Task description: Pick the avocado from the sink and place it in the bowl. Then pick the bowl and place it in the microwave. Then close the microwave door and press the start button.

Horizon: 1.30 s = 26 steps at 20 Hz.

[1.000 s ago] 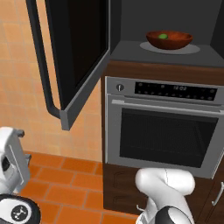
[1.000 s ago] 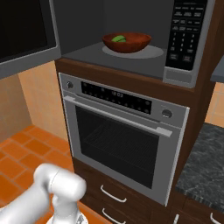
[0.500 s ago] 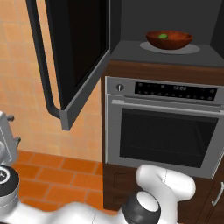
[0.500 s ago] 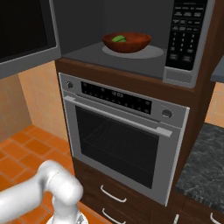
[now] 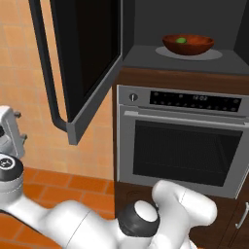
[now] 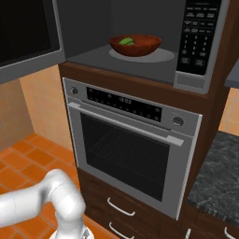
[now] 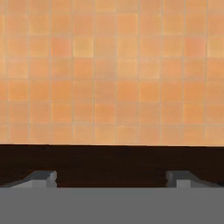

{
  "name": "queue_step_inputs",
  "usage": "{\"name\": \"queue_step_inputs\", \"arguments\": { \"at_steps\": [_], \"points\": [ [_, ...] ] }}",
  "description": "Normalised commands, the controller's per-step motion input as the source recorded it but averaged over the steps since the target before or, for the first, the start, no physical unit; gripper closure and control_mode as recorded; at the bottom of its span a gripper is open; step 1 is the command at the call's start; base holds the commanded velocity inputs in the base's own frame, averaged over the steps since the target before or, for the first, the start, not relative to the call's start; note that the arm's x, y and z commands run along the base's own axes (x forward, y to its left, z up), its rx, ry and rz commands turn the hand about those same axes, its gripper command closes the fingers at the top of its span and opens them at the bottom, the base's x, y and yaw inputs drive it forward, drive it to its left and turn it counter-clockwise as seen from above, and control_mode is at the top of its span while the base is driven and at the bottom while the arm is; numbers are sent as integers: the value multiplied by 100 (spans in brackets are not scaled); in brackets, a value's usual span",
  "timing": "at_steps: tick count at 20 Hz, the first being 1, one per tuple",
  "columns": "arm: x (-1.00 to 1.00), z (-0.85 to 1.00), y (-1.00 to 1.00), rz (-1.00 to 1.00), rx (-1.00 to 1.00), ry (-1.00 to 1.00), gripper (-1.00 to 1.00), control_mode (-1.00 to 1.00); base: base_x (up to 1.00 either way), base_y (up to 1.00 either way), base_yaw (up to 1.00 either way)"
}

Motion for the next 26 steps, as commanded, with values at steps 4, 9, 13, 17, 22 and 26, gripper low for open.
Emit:
{"name": "queue_step_inputs", "arguments": {
  "at_steps": [4,9,13,17,22,26],
  "points": [
    [0,10,-79,-3,4,-3,-100,-100,0,0,0],
    [0,31,-83,-4,7,-8,-100,-100,0,0,0],
    [-17,17,-95,-1,21,-15,-100,-100,0,0,0],
    [-49,17,-100,1,26,-25,-100,-100,0,0,0],
    [-67,15,-100,6,29,-28,-100,-100,0,0,0],
    [-77,25,-100,6,28,-32,-100,-100,0,0,0]
  ]
}}
